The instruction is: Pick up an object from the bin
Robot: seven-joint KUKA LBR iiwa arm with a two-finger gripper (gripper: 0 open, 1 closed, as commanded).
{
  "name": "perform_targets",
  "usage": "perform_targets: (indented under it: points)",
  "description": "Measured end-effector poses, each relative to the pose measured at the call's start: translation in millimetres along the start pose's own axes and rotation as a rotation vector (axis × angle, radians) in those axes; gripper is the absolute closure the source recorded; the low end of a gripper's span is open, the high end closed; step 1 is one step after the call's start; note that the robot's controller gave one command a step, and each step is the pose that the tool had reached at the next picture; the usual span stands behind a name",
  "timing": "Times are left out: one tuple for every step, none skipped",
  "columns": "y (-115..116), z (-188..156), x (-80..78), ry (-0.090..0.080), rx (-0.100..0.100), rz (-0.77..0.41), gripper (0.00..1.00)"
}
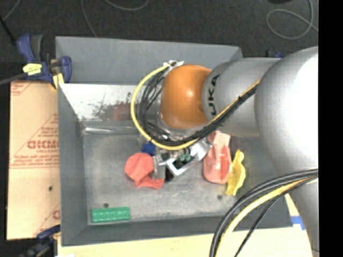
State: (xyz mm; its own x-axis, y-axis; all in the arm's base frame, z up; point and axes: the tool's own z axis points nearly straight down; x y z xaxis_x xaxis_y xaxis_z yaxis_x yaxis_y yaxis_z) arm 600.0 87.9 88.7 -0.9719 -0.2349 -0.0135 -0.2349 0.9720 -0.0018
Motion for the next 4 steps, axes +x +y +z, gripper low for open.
perform_targets:
  points:
    - [23.8,11.5,-38.2,0.009,-0.004,-0.208,1.00]
    - [23.9,11.5,-38.2,0.009,-0.005,-0.206,1.00]
    - [23.8,11.5,-38.2,0.009,-0.005,-0.205,1.00]
    - [23.8,11.5,-38.2,0.009,-0.005,-0.204,1.00]
